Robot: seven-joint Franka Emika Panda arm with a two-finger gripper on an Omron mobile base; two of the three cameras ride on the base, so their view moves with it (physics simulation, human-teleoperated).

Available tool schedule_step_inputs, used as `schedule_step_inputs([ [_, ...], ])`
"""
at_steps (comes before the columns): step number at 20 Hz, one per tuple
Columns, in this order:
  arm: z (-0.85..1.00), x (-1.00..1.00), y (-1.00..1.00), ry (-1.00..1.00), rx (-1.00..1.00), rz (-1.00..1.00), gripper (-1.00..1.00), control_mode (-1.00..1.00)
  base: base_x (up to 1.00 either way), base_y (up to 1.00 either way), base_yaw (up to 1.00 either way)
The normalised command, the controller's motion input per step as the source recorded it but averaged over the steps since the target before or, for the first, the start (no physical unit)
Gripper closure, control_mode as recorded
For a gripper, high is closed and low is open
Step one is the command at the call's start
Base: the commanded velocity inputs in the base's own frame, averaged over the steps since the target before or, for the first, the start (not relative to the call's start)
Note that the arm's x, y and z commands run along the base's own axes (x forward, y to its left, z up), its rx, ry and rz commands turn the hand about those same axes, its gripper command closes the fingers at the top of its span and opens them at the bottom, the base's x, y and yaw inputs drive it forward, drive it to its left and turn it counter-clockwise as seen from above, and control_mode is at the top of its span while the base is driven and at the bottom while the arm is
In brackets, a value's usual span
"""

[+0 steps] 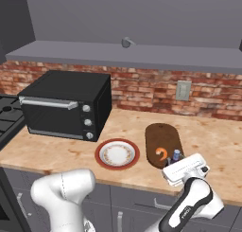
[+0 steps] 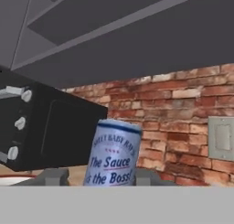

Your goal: Pick the shrimp from the plate and place it on the cutting board. Then pick the condiment bottle from the cabinet and place it next to the cutting board.

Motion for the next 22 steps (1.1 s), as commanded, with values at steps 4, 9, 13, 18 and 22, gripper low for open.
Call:
schedule_step_inputs([
  [4, -0.18, -0.25, 0.0, -0.17, 0.0, 0.0, 1.0, -1.0, 0.0, 0.0, 0.0],
  [9, -0.22, -0.2, 0.0, -0.16, 0.0, 0.0, 1.0, -1.0, 0.0, 0.0, 0.0],
  [13, -0.27, -0.04, 0.0, -0.07, -0.01, 0.0, 1.0, -1.0, 0.0, 0.0, 0.0],
  [18, -0.28, 0.0, 0.0, 0.0, -0.02, 0.0, 1.0, -1.0, 0.0, 0.0, 0.0],
  [22, -0.3, 0.0, 0.0, 0.0, -0.02, 0.0, 1.0, -1.0, 0.0, 0.0, 0.0],
])
